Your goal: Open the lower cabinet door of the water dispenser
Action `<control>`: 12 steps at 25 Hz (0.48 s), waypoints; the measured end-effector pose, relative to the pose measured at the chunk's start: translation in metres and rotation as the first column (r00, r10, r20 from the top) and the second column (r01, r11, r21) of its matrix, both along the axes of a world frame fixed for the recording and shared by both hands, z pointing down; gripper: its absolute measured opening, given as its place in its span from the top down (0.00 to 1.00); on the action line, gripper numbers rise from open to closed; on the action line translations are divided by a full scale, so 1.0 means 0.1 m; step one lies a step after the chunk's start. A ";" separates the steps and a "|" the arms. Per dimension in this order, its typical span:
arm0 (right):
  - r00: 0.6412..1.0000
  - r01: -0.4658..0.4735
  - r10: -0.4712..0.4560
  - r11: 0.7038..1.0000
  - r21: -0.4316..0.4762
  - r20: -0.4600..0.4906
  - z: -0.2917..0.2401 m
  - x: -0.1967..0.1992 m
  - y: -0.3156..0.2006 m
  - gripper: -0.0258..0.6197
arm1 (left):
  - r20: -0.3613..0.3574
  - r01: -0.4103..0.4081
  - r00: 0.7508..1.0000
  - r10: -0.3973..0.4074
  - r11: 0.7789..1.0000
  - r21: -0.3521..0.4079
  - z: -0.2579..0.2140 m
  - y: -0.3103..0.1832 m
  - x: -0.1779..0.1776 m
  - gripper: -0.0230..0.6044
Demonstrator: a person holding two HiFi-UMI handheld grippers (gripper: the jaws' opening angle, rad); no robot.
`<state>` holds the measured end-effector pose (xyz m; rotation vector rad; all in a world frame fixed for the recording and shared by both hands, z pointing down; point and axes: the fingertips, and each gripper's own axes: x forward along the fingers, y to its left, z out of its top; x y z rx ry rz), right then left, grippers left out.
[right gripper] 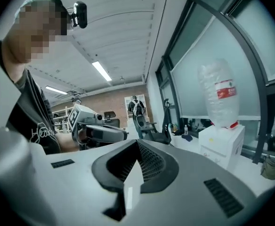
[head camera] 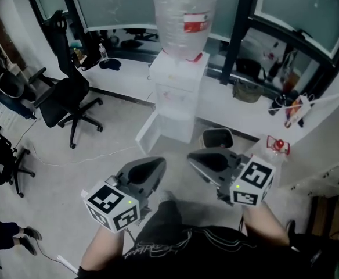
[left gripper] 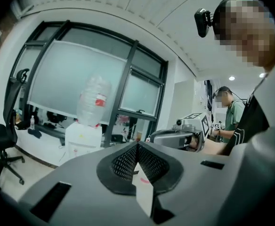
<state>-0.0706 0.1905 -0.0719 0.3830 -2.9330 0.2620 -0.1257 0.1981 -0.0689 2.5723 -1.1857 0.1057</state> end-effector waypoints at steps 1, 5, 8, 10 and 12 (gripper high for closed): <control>1.000 0.001 -0.001 1.000 0.001 0.008 -0.09 0.05 0.02 0.94 | 0.004 0.001 1.000 -0.001 1.000 0.003 -0.07 0.03 0.04 0.96; 0.998 -0.001 0.002 1.000 -0.010 0.058 -0.42 0.16 0.13 0.94 | 0.036 -0.022 0.999 0.021 0.999 0.030 -0.35 0.16 0.15 0.96; 0.996 0.004 -0.001 0.999 -0.034 0.094 -0.59 0.25 0.23 0.94 | 0.037 -0.025 0.999 0.024 0.999 0.032 -0.50 0.22 0.18 0.96; 0.996 -0.007 0.008 1.000 -0.021 0.088 -0.65 0.32 0.26 0.94 | 0.018 -0.033 0.999 0.032 0.999 0.041 -0.61 0.22 0.21 0.96; 0.997 -0.013 0.013 1.000 -0.002 0.081 -0.70 0.37 0.30 0.94 | 0.008 -0.036 0.999 0.036 0.998 0.057 -0.71 0.24 0.24 0.96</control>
